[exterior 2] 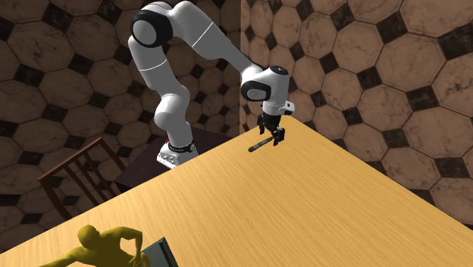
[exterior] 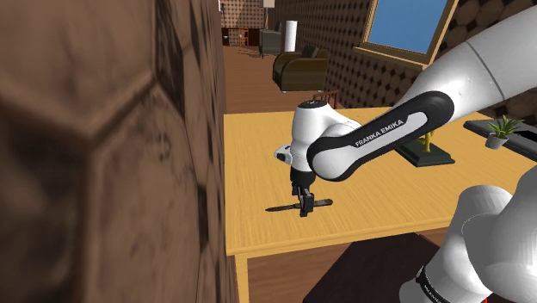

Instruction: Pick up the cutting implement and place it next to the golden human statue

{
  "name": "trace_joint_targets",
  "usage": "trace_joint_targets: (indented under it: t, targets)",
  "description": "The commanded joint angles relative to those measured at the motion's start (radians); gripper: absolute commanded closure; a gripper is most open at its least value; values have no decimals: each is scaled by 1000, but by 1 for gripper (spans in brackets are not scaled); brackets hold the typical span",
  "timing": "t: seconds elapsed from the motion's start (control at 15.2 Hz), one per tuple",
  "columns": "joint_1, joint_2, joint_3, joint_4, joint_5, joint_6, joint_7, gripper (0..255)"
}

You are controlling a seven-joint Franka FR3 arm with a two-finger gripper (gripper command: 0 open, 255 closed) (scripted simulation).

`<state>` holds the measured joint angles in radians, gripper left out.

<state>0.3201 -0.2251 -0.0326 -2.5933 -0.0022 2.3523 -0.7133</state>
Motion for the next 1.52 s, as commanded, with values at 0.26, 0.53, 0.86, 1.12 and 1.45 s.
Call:
trace_joint_targets:
  t: [0.26,0.53,0.86,1.12,1.45]
  targets:
    - [0,4,-1,-2,0,6,-1,0]
    - [0,3,-1,-2,0,6,-1,255]
    - [-3,8,-5,7,-1,1,-7,255]
    - [0,-17,-1,9,-1,-25,0,255]
    - [-1,-64,0,40,-2,-103,1,255]
